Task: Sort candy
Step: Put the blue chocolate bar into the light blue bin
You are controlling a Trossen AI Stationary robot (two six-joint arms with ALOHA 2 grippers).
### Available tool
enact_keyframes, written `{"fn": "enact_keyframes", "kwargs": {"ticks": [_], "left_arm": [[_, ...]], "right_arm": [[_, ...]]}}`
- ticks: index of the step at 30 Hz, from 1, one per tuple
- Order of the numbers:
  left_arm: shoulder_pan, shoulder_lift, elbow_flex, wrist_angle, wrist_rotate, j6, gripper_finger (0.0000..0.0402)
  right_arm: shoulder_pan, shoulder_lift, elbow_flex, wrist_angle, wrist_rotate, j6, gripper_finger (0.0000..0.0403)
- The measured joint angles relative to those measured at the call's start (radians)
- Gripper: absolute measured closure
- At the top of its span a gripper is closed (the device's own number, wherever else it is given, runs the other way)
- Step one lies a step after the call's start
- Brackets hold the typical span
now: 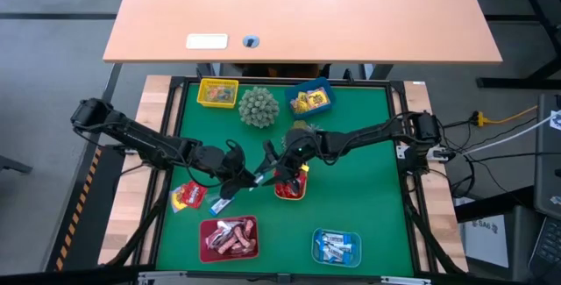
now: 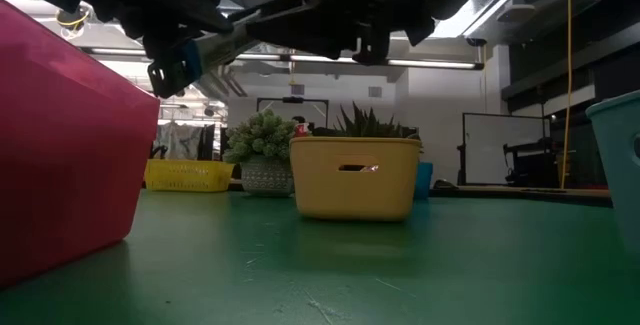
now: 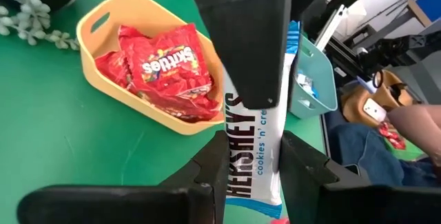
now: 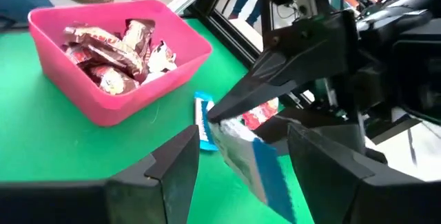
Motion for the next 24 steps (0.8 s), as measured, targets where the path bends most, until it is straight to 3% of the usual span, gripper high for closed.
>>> {"fn": "enact_keyframes", "kwargs": {"ticks": [5, 15, 24], "left_arm": [[-0.001, 0.0, 0.0, -0.001, 0.01, -0.001, 0.0315], [-0.001, 0.0, 0.0, -0.001, 0.009, 0.0, 0.0315], [-0.001, 0.0, 0.0, -0.002, 0.009, 0.0, 0.0315]], "right_arm": [[0.0, 0.0, 0.0, -0.036, 0.0, -0.042, 0.0196], [0.0, 0.0, 0.0, -0.038, 0.0, -0.043, 0.0305], [0.0, 0.0, 0.0, -0.037, 0.0, -0.043, 0.0357]]}}
